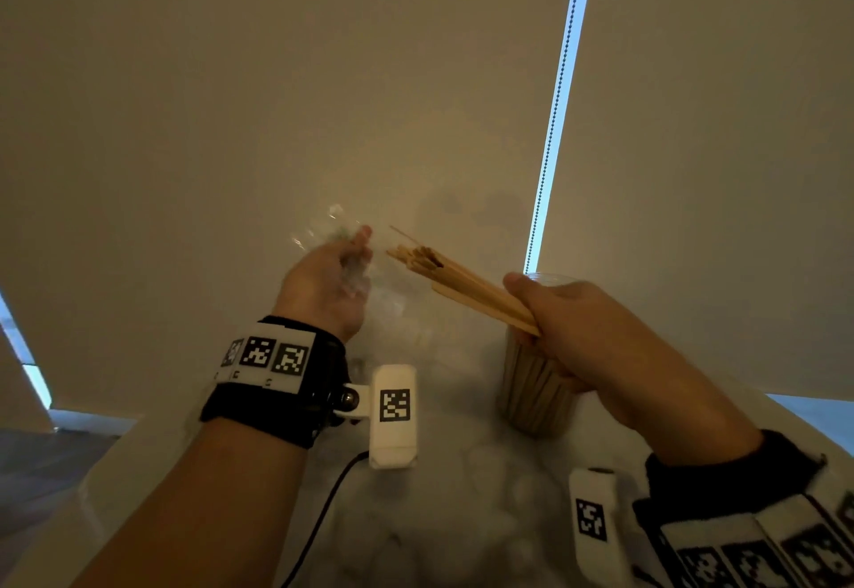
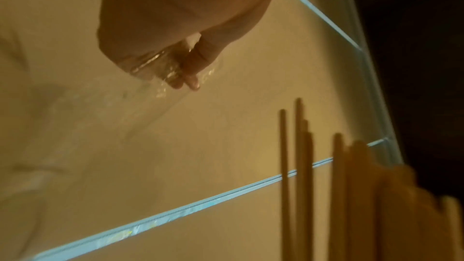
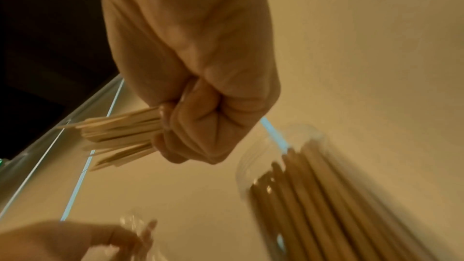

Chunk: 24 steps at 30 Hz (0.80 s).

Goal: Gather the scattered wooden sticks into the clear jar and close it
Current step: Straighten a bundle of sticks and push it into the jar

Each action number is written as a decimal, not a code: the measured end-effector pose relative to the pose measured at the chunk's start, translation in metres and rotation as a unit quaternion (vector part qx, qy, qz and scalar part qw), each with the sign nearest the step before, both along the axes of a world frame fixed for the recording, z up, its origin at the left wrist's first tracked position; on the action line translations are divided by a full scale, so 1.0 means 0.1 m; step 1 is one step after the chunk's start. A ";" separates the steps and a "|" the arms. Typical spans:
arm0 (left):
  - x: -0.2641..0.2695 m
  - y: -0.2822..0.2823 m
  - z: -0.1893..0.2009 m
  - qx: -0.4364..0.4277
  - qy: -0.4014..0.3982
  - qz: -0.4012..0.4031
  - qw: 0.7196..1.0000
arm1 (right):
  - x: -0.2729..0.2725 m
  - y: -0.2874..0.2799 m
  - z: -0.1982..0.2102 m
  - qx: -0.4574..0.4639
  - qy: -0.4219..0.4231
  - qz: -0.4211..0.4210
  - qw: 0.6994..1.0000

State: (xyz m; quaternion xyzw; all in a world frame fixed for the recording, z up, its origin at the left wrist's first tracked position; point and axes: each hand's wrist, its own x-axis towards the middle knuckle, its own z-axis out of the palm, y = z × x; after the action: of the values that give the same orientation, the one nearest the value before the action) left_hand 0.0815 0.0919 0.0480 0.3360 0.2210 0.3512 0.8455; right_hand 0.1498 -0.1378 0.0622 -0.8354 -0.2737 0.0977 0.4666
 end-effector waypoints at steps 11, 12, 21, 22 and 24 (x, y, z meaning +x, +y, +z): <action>0.19 -0.52 -0.17 0.060 0.228 -0.070 0.969 | 0.21 -0.33 0.21 -0.032 -0.055 -0.013 0.998; 0.17 -0.50 -0.11 0.088 0.224 -0.052 0.969 | 0.21 -0.33 0.20 -0.056 -0.077 -0.018 0.995; -0.13 -0.96 0.30 0.342 0.217 -0.304 0.862 | 0.16 -0.19 0.05 -0.119 -0.201 -0.036 0.972; -0.15 -0.99 0.30 0.377 0.227 -0.311 0.842 | 0.17 -0.18 0.04 -0.121 -0.209 -0.043 0.970; -0.16 -1.02 0.30 0.423 0.219 -0.334 0.813 | 0.18 -0.18 0.01 -0.117 -0.216 -0.053 0.968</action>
State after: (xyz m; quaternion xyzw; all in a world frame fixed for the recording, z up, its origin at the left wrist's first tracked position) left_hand 0.0653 -0.0103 0.0777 0.7816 0.1040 0.0233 0.6147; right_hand 0.1674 -0.1557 0.0633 -0.8988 -0.3099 -0.0788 0.2998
